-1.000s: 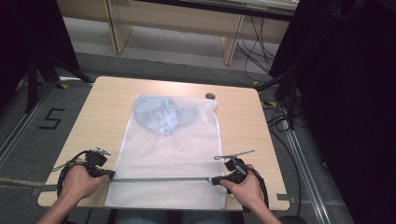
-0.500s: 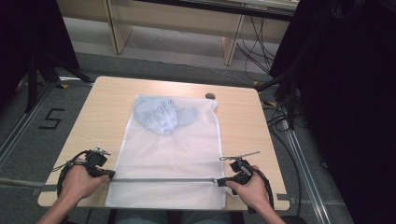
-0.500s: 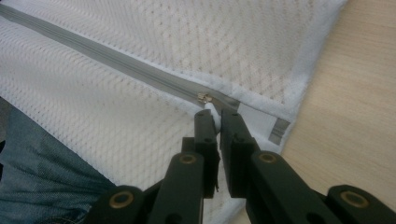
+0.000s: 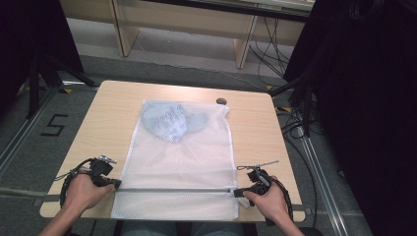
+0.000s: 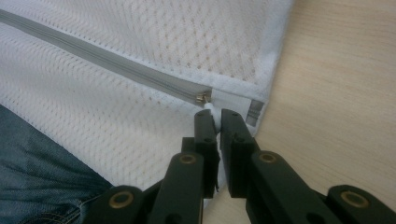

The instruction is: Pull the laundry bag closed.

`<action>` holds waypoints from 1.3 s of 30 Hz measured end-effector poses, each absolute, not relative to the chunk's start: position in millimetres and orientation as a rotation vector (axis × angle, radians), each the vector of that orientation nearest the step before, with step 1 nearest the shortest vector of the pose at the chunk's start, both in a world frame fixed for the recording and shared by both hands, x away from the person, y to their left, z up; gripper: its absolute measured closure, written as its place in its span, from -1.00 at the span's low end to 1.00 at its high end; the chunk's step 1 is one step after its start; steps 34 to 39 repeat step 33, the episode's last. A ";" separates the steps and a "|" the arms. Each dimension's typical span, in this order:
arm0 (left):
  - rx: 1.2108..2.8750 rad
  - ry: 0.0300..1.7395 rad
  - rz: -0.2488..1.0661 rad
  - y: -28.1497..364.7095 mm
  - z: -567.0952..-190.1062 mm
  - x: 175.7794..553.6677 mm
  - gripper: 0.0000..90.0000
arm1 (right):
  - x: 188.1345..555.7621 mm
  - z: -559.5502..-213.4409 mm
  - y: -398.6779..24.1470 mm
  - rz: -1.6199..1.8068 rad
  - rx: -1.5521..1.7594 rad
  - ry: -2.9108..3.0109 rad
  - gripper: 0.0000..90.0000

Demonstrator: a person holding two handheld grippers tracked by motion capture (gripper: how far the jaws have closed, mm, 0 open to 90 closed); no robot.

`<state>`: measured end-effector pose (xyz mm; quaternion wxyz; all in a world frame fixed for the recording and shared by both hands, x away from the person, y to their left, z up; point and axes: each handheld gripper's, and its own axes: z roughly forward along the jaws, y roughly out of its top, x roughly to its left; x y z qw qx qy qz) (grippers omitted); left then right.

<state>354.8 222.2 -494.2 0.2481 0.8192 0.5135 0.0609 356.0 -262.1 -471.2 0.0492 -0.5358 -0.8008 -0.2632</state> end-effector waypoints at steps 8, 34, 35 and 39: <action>2.269 1.409 0.164 222.3 -491.8 355.8 1.00 | 358.1 -464.5 -284.6 -0.858 -1.743 -2.427 1.00; 2.138 1.419 0.322 230.9 -481.7 349.4 0.78 | 366.5 -466.9 -296.7 -1.005 -1.797 -2.352 0.63; 2.138 1.419 0.322 230.9 -481.7 349.4 0.78 | 366.5 -466.9 -296.7 -1.005 -1.797 -2.352 0.63; 2.138 1.419 0.322 230.9 -481.7 349.4 0.78 | 366.5 -466.9 -296.7 -1.005 -1.797 -2.352 0.63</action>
